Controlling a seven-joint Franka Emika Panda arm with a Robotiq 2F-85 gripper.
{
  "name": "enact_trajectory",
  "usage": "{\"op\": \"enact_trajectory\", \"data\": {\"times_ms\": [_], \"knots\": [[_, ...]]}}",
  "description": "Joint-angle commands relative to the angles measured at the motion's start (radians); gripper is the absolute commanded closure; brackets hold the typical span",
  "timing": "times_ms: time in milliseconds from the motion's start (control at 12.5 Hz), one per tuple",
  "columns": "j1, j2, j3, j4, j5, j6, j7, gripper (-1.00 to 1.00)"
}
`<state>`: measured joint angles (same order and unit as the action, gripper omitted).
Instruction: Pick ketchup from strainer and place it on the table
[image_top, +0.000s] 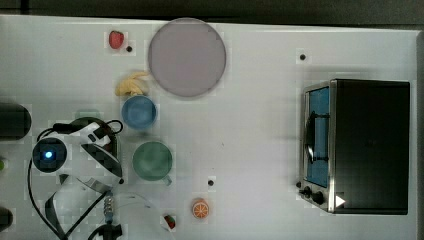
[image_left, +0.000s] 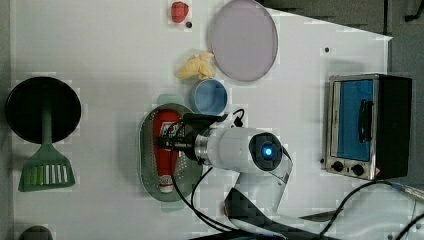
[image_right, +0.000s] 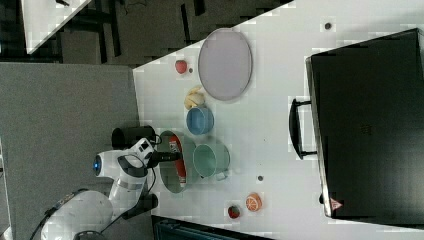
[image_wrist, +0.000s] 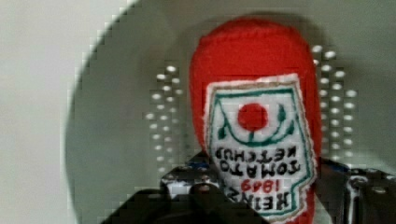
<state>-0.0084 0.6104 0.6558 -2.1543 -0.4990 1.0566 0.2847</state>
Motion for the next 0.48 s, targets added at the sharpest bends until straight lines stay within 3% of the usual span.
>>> {"op": "enact_trajectory", "data": {"times_ms": [80,480], "knots": [[-0.002,-0.117,0.056,0.015,0.062,-0.101,0.054,-0.16],[-0.053,-0.328,0.094,0.12,0.321,-0.32,0.014,-0.16]]}}
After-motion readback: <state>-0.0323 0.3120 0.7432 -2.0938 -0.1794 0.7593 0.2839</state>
